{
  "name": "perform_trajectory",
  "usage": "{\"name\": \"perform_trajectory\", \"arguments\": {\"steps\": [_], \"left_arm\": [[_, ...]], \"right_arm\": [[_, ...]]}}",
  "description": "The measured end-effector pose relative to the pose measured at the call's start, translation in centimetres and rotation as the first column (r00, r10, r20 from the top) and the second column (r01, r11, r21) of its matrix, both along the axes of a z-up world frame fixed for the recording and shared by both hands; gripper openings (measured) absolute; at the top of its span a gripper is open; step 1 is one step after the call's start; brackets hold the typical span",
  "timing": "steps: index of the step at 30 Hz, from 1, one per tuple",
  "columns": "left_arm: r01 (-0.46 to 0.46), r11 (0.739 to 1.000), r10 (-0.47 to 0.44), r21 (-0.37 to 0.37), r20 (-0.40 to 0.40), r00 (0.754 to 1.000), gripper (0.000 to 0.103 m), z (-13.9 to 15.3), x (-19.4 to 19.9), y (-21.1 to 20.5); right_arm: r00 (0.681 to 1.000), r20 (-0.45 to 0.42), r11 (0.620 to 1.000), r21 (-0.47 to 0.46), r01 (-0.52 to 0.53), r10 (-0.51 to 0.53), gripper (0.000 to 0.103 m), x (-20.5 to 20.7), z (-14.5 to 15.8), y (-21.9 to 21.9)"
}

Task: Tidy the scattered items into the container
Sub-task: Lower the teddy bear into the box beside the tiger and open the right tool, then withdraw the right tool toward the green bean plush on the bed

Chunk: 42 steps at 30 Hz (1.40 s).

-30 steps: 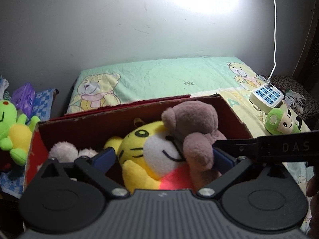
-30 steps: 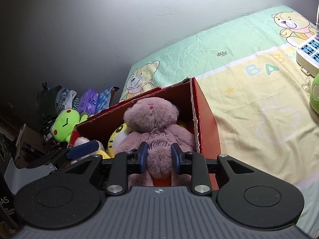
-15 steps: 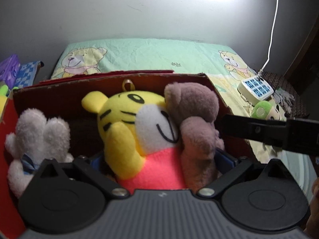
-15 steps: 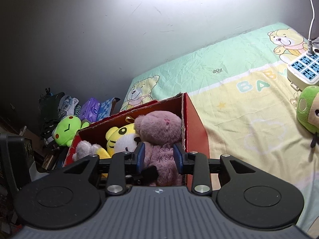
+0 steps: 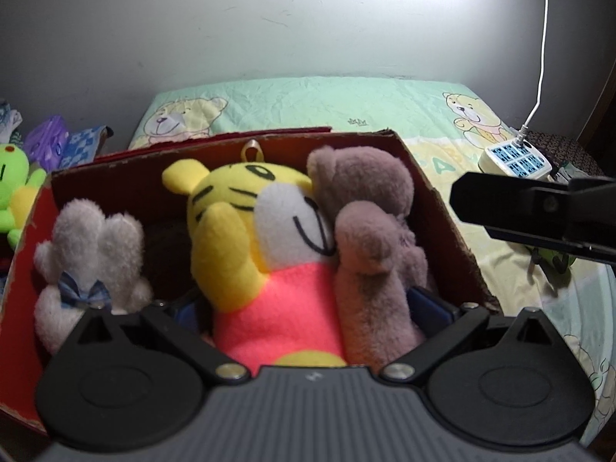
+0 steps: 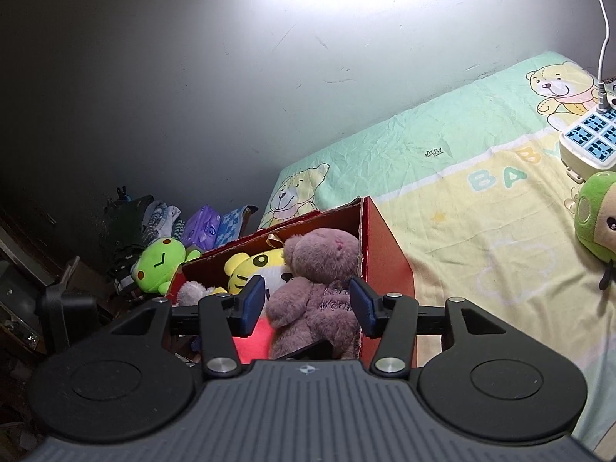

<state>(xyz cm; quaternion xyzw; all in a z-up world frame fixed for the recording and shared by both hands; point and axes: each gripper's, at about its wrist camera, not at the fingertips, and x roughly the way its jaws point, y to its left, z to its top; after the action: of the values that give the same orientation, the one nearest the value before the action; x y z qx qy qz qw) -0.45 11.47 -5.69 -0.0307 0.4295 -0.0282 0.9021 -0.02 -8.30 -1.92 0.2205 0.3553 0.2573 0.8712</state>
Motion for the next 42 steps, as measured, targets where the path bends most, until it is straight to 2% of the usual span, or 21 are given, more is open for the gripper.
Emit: {"name": "perform_trajectory", "arguments": {"steps": [4, 14, 20, 27, 31, 33, 38, 42], "left_arm": [[-0.043, 0.999, 0.044, 0.009, -0.018, 0.999, 0.103, 0.9, -0.4, -0.2], [-0.167, 0.98, 0.173, 0.105, -0.055, 0.983, 0.103, 2.2, -1.1, -2.2], [-0.231, 0.966, 0.241, 0.117, -0.081, 0.967, 0.103, 2.2, -1.2, -2.5], [-0.256, 0.96, 0.262, 0.115, -0.042, 0.964, 0.102, 3.5, -1.1, -3.6], [-0.228, 0.965, 0.227, 0.127, 0.018, 0.974, 0.102, 4.8, -0.8, -5.6], [-0.189, 0.976, 0.185, 0.107, 0.043, 0.982, 0.102, 5.4, -0.5, -6.9], [-0.018, 0.998, 0.014, 0.056, 0.084, 0.996, 0.103, 5.9, 0.3, -12.0], [0.126, 0.992, -0.126, -0.005, 0.044, 0.991, 0.103, 4.5, 1.7, -16.3]], "right_arm": [[1.0, -0.008, 1.0, 0.003, -0.013, 0.013, 0.055, -0.1, -0.3, -0.8], [0.996, -0.019, 0.996, -0.003, -0.089, 0.089, 0.055, -0.1, -0.3, -2.3], [0.992, -0.045, 0.993, -0.009, -0.12, 0.119, 0.054, 0.1, -0.6, -3.4], [0.992, -0.072, 0.994, -0.017, -0.106, 0.105, 0.054, 0.6, -1.4, -5.9], [0.995, -0.072, 0.998, 0.002, -0.067, 0.067, 0.054, 0.9, -1.7, -8.3], [0.997, -0.068, 0.999, 0.013, -0.039, 0.04, 0.055, 1.1, -1.7, -9.8], [0.995, -0.09, 0.999, 0.001, 0.052, -0.051, 0.055, 1.7, -2.7, -14.0], [0.98, -0.123, 0.988, -0.006, 0.156, -0.155, 0.055, 2.0, -3.8, -18.3]]}}
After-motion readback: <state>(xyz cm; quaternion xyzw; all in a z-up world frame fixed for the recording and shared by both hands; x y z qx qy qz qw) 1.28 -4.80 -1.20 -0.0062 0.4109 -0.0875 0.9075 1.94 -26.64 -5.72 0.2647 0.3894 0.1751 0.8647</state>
